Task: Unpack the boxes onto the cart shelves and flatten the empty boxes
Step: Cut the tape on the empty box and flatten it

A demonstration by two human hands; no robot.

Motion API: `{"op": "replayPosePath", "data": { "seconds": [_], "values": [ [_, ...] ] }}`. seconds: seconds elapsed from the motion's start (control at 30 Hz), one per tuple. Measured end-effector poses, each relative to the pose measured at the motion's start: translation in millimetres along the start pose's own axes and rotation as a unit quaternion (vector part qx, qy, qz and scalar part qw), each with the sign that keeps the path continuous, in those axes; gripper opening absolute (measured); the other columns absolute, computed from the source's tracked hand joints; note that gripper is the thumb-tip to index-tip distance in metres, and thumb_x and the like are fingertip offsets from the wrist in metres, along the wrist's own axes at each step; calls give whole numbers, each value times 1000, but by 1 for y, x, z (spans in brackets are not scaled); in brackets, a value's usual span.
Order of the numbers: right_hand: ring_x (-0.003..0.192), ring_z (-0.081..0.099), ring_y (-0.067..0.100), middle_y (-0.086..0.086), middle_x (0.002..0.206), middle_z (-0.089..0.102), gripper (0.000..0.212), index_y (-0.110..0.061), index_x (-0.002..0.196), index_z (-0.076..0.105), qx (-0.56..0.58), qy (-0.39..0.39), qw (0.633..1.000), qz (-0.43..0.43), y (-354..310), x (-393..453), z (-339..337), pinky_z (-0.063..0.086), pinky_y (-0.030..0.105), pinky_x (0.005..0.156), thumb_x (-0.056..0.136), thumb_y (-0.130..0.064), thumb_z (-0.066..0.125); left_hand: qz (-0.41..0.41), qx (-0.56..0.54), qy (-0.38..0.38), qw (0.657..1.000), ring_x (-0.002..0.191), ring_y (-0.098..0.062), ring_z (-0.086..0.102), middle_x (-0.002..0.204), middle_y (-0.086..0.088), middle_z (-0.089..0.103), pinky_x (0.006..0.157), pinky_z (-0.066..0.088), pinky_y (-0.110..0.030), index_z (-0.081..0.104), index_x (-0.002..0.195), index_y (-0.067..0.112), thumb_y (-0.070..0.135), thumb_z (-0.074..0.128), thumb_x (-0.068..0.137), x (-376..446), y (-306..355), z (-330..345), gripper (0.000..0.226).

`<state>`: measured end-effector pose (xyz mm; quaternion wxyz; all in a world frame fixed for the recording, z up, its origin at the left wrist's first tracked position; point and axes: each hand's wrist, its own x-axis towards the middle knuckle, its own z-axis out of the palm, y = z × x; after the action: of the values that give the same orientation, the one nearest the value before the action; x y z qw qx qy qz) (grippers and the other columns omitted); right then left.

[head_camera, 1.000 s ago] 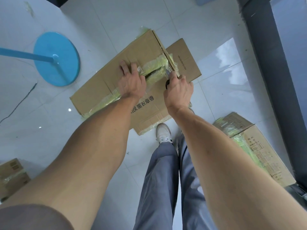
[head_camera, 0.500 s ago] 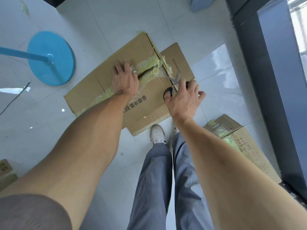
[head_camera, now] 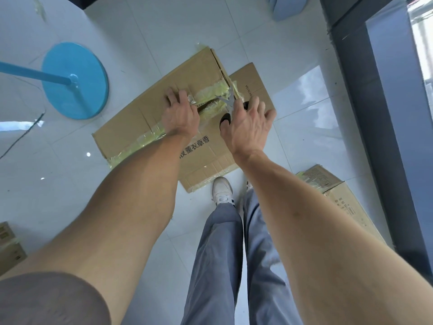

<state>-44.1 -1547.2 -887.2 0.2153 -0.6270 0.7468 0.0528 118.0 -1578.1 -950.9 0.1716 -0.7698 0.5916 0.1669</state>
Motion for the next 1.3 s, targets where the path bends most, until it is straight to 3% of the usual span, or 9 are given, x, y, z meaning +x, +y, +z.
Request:
{"op": "replayPosePath", "data": {
  "seconds": [0.3,0.43,0.53,0.7,0.93,1.03,1.2,1.3],
  "values": [
    [88,42,27,11,111,54,22,-17,93,57,11,9,1000,-4,-4,-5,4,27,43,83,78,-33,57,-4,-18,-1,1000,136,-41,34,154,-24,28,84,51,-49,40,131,6,22,34,99,3,-3,-2,36],
    [83,33,24,6,96,49,21,-16,89,58,10,22,1000,3,-2,-10,5,26,42,80,76,-32,60,-3,-24,1,1000,136,-41,34,153,-23,31,82,51,-49,42,130,7,23,35,98,4,-5,-4,36],
    [84,31,23,5,97,47,20,-17,91,57,13,7,1000,16,-5,-11,5,26,41,82,77,-31,59,0,-21,-1,1000,137,-41,34,153,-24,31,86,51,-49,41,131,7,23,35,98,3,-6,-5,37],
    [84,34,23,2,91,41,23,-18,98,60,32,9,998,54,-18,15,-1,28,41,84,78,-27,60,22,-25,-8,999,136,-41,33,154,-24,27,80,52,-48,40,130,10,27,39,93,-1,-12,-1,40],
    [85,36,23,1,92,42,21,-18,97,62,16,2,998,58,-17,24,2,30,41,87,77,-21,57,81,3,15,997,147,-39,19,160,-23,13,105,40,-51,28,145,17,51,54,86,6,-8,3,73],
    [83,36,23,1,89,42,16,-19,91,62,21,0,997,70,-11,24,7,30,41,86,75,-24,58,89,-5,-7,996,145,-40,22,158,-25,16,90,52,-48,29,144,18,43,61,90,15,2,-2,67],
    [97,52,23,0,102,55,29,-26,105,64,98,-11,983,158,-1,35,-1,33,40,91,77,-34,65,81,12,-25,996,138,-46,31,156,-31,18,81,57,-45,42,132,8,6,52,91,9,11,-6,42],
    [107,59,26,3,113,59,32,-28,111,60,155,18,928,339,37,54,-15,37,41,94,82,-39,54,71,34,-34,996,134,-49,37,156,-36,17,84,55,-47,52,128,4,5,54,93,6,13,-7,35]
  ]
}}
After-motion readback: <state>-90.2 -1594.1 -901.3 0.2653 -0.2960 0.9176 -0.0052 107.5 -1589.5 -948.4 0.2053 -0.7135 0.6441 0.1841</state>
